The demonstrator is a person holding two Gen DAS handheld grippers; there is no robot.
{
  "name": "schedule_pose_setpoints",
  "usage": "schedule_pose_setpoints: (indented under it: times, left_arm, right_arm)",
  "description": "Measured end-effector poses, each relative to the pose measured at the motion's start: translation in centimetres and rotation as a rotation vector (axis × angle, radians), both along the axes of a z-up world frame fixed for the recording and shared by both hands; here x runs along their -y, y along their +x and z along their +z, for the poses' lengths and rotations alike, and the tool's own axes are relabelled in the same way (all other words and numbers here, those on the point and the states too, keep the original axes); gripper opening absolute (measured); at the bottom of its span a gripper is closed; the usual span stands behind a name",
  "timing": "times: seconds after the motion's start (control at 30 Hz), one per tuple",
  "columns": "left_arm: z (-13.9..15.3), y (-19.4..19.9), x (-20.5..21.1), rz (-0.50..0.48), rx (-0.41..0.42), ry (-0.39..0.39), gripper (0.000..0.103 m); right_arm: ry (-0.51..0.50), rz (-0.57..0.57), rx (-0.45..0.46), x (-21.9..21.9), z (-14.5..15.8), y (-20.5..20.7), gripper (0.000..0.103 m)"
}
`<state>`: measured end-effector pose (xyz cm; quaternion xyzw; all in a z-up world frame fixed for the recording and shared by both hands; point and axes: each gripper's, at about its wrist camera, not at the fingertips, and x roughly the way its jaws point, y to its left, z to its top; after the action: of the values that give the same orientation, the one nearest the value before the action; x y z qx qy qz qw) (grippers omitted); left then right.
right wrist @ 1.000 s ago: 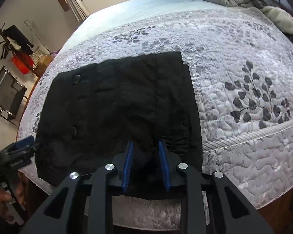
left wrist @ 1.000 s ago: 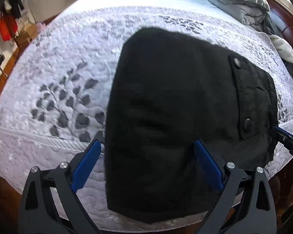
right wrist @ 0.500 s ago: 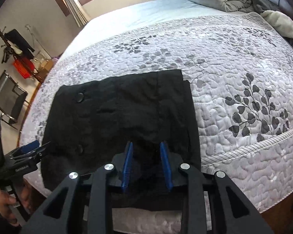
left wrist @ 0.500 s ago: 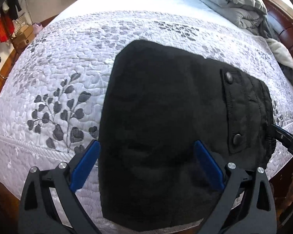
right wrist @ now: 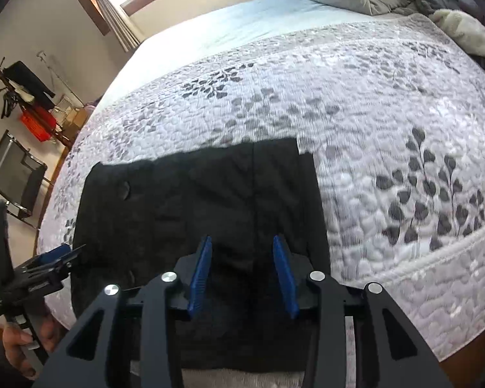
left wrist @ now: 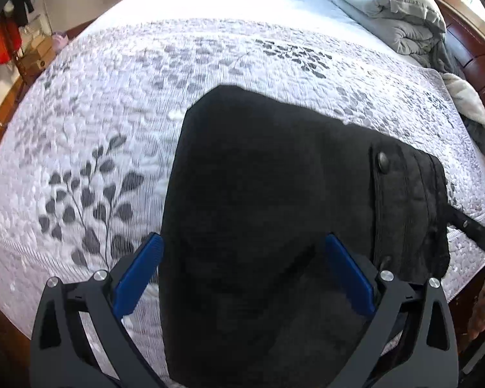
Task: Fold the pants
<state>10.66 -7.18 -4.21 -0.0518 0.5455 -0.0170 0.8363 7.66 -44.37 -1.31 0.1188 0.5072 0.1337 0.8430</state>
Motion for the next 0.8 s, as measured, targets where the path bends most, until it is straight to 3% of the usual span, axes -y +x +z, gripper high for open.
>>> schedule_pose_setpoints:
  times: [0.23, 0.5, 0.67, 0.8]
  left_arm:
    - [-1.3, 2.2, 0.5, -0.002, -0.037, -0.011, 0.100]
    - [-2.3, 2.7, 0.2, -0.001, -0.055, -0.041, 0.101]
    - [-1.9, 2.4, 0.0, -0.003, -0.049, -0.035, 0.101]
    - [-1.1, 1.2, -0.6, 0.006, -0.036, -0.001, 0.100]
  right_arm:
    - [-0.025, -0.005, -0.021, -0.7, -1.0, 3.2, 0.040]
    - [-0.007, -0.008, -0.053, -0.6, -2.9, 3.9, 0.041]
    - [0.006, -0.016, -0.040, -0.5, -2.3, 3.5, 0.041]
    - [0.002, -0.023, -0.018, -0.2, -1.3, 2.2, 0.048]
